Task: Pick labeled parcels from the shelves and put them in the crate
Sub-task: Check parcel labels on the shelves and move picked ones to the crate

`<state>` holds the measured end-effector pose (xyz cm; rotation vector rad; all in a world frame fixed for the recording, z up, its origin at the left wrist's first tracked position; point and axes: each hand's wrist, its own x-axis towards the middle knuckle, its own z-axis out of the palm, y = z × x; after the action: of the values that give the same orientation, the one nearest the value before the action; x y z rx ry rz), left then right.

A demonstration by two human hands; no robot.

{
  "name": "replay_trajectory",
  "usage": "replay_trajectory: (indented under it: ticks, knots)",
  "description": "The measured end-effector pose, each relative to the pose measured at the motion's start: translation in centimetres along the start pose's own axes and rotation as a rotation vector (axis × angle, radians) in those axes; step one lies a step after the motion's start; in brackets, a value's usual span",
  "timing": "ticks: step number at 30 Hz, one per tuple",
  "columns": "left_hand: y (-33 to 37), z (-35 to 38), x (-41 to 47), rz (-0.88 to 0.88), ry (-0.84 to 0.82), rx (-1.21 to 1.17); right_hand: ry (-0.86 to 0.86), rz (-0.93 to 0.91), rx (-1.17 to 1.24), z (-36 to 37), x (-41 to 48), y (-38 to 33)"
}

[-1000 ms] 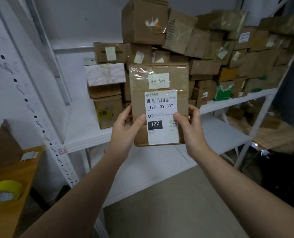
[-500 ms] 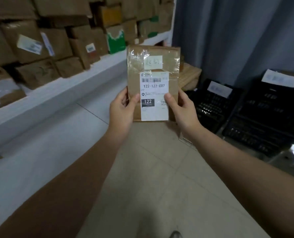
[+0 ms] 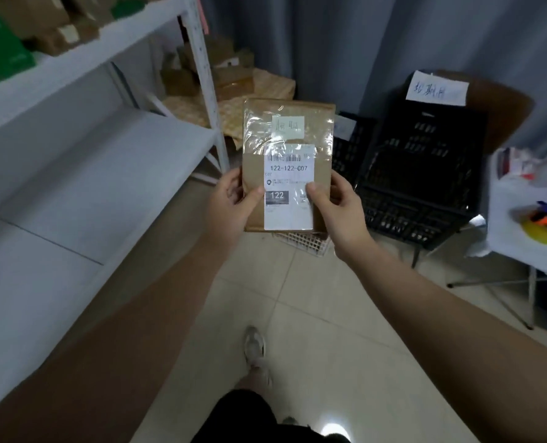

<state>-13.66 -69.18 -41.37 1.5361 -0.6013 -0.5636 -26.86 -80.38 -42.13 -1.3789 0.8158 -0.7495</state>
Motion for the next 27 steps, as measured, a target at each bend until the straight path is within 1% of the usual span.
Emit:
replay_trajectory:
  ticks: [5,10,15,19,23,27]
  knots:
    - [-1.6,2.0,10.2,-0.023,-0.162,0.021,0.039,0.066,0.012,0.5,9.3,0.9]
    - [-2.5,2.9,21.5,-0.062,-0.326,0.129,0.103,0.122,-0.004,2.1,19.4,1.4]
    - [-3.2,5.4,31.1,-0.071,-0.335,0.195,0.173,0.151,-0.035,2.5,28.6,2.4]
    - [-4.6,8.9,37.8,-0.081,-0.334,0.282,0.211,0.215,-0.025,1.5,35.3,3.9]
    - [-8.1,13.2,44.9,-0.122,-0.365,0.337,0.252,0.282,-0.070,-0.6,42.9,6.8]
    - [-13.3,17.5,51.6,-0.185,-0.374,0.379,0.271,0.382,-0.116,-2.8,50.1,11.0]
